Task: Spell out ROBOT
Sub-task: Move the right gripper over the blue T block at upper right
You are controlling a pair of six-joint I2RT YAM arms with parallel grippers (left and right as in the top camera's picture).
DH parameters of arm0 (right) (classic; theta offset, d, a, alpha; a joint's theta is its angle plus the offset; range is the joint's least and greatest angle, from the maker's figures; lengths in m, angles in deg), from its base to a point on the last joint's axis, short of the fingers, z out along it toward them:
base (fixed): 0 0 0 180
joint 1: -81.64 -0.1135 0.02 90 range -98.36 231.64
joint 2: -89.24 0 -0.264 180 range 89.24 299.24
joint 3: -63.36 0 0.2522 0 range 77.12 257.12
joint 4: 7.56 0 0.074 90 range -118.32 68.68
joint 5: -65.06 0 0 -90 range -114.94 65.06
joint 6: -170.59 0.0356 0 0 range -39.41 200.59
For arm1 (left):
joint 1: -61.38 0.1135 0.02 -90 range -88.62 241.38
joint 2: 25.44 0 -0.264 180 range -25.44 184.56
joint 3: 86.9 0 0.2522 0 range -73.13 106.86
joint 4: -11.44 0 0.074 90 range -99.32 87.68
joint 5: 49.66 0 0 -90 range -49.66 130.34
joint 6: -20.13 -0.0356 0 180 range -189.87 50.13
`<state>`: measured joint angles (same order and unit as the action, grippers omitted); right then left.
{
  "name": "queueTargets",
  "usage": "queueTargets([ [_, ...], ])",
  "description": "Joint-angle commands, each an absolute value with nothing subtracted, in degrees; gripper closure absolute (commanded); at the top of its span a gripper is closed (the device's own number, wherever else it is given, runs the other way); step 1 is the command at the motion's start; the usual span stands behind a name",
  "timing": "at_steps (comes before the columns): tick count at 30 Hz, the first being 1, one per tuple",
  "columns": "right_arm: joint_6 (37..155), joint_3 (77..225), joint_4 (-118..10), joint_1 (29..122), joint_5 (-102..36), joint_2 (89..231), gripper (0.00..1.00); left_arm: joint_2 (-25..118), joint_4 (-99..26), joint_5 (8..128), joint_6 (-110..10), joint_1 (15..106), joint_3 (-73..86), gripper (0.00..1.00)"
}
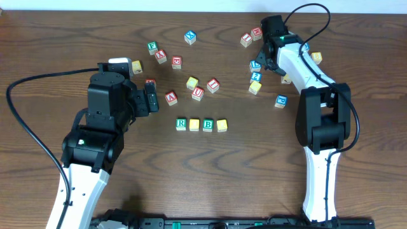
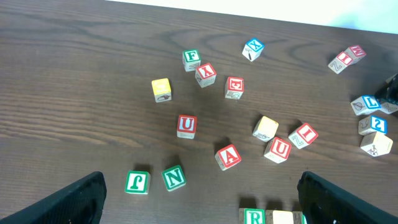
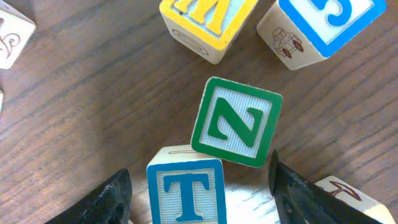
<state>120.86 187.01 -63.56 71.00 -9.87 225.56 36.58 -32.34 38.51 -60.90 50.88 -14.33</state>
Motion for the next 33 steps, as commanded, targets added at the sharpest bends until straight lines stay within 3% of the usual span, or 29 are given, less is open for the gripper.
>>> queueTargets([
  [1, 120.35, 187.03, -62.64, 70.3, -8.54, 226.23, 0.35, 36.29, -32.3, 38.23, -61.08, 51.08, -14.15, 0.04],
  [14, 120.35, 187.03, -63.53, 70.22, -8.56, 226.28, 0.6, 36.29, -32.3, 38.23, -61.08, 51.08, -14.15, 0.03],
  [23, 120.35, 187.03, -63.27, 68.71, -8.52, 226.3, 0.66, 36.29, -32.3, 38.2, -61.08, 51.08, -14.15, 0.04],
  [33, 120.35, 187.03, -63.01, 68.69, -6.92, 226.3, 0.65, 36.29, -32.3, 38.23, -61.08, 51.08, -14.15, 0.04],
])
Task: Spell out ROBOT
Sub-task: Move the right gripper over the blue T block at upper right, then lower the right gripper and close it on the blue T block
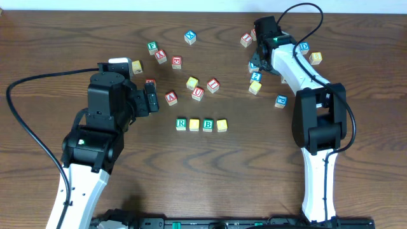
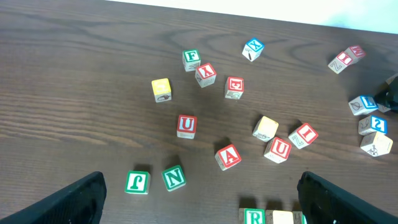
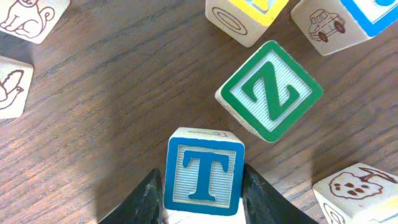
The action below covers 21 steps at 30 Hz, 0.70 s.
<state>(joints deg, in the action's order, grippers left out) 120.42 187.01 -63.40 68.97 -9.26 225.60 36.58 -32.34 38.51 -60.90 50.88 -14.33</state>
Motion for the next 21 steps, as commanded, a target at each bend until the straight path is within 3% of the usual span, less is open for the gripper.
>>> queueTargets([
  [1, 120.33, 187.03, -62.77, 68.69, -6.77, 226.3, 0.65, 36.29, -32.3, 38.23, -61.08, 51.08, -14.15, 0.04],
  [21, 120.79, 187.12, -59.47, 68.88, -6.88, 228.53, 0.69, 36.29, -32.3, 38.23, -61.08, 51.08, -14.15, 0.04],
])
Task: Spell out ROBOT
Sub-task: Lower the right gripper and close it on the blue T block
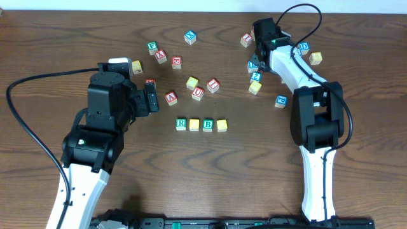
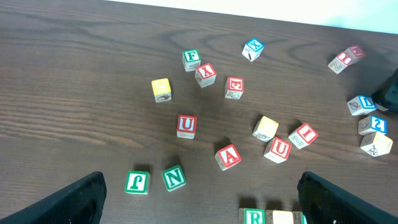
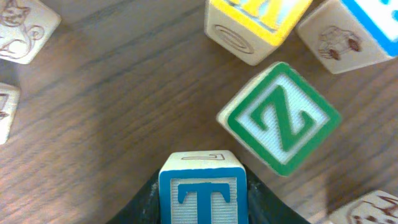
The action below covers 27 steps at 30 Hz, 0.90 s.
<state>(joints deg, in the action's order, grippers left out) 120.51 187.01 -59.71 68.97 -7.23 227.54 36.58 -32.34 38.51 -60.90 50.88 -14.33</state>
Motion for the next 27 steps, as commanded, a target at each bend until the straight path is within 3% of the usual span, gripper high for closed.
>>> queueTargets([
  [1, 120.79, 187.12, -59.43, 68.88, -6.86, 228.53, 0.69, 36.29, -32.3, 38.23, -61.08, 51.08, -14.15, 0.04],
  [12, 120.14, 191.47, -62.75, 68.88, -6.83, 228.31, 0.67, 36.29, -32.3, 38.23, -61.08, 51.08, -14.15, 0.04],
  [19, 120.14, 191.47, -63.16, 68.88, -6.83, 228.31, 0.7, 36.29, -32.3, 38.23, -61.08, 51.08, -14.15, 0.04],
  [22, 120.14, 191.47, -63.43, 68.88, -6.83, 228.33, 0.77, 36.29, -32.3, 38.23, -61.08, 51.08, -14.15, 0.04],
  [27, 120.14, 191.47, -64.19, 68.88, -6.86, 228.31, 0.8, 36.29, -32.3, 38.23, -61.08, 51.08, -14.15, 0.04],
])
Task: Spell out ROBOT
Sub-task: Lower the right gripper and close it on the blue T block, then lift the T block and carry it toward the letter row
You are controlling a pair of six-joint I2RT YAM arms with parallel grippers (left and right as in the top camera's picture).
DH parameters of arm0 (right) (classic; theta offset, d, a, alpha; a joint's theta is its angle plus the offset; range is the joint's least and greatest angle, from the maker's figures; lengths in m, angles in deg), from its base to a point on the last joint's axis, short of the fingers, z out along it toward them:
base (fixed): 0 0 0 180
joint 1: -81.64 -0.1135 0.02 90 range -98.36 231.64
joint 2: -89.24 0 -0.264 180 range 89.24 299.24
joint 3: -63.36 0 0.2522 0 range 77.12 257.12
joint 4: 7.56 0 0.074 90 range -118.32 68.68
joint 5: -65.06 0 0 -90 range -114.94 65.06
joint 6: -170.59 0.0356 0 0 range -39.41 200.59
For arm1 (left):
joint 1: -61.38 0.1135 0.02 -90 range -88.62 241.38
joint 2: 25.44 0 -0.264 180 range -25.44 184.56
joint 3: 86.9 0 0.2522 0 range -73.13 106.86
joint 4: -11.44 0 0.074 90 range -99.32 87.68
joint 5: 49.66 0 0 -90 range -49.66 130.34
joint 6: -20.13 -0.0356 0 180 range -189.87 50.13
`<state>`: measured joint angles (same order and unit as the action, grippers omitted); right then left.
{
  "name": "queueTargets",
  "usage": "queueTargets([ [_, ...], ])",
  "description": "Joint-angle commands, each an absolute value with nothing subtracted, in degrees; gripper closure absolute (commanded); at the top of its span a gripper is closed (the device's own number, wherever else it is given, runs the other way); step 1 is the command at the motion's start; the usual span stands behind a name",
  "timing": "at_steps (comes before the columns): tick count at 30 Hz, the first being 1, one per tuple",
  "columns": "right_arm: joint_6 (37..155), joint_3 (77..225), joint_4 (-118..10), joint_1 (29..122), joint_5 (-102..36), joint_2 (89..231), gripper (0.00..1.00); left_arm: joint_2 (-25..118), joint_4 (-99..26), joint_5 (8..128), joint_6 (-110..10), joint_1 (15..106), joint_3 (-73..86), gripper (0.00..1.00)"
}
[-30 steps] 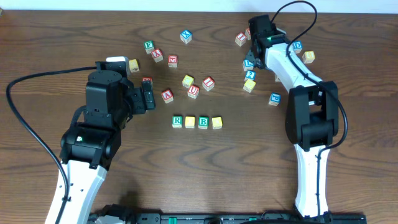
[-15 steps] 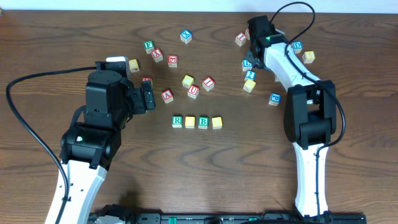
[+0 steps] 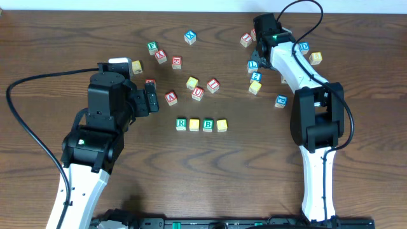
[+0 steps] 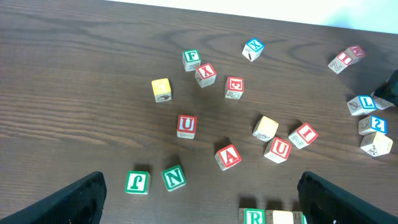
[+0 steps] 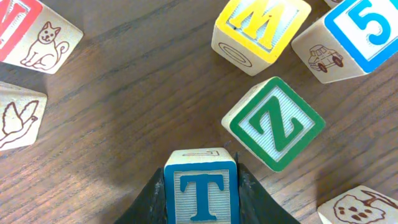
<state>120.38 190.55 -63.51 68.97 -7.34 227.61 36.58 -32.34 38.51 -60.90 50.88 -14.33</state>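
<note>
My right gripper is shut on a blue T block and holds it above the table, over the cluster at the back right. In the overhead view this gripper hides the T. A row of R, a yellow block, B and another yellow block lies at the table's middle. My left gripper hangs open and empty to the left of the row; the R block shows at the bottom edge of its wrist view.
Below the held T lie a green Z block, a yellow M block, a blue 5 block and picture-faced blocks. Loose letter blocks such as a red A, red U and green N are scattered behind the row.
My right gripper, still shut on the T block, now stands higher, so the blocks below look smaller and more of them show. The left arm has not moved.
First my right gripper stood open around the T block on the table, beside the green Z block. Then it was shut on the T. After that it held the T off the table, and now higher. The left gripper stayed open and still.
</note>
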Motion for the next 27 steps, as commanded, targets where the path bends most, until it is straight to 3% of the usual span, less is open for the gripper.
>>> queueTargets([
  [1, 120.14, 191.47, -64.43, 68.88, -6.88, 228.31, 0.81, 36.29, -32.3, 38.23, -61.08, 51.08, -14.15, 0.04],
  [7, 117.86, 191.47, -68.04, 68.49, -7.05, 224.92, 0.96, 36.29, -32.3, 38.23, -61.08, 51.08, -14.15, 0.04],
  [19, 115.63, 191.08, -90.94, 59.94, -5.96, 205.18, 0.99, 36.29, -32.3, 38.23, -61.08, 51.08, -14.15, 0.04],
  [23, 115.7, 184.15, -88.63, 54.94, -4.19, 198.34, 0.99, 36.29, -32.3, 38.23, -61.08, 51.08, -14.15, 0.04],
  [27, 116.99, 163.01, -78.29, 52.25, -7.25, 186.08, 0.99, 36.29, -32.3, 38.23, -61.08, 51.08, -14.15, 0.04],
])
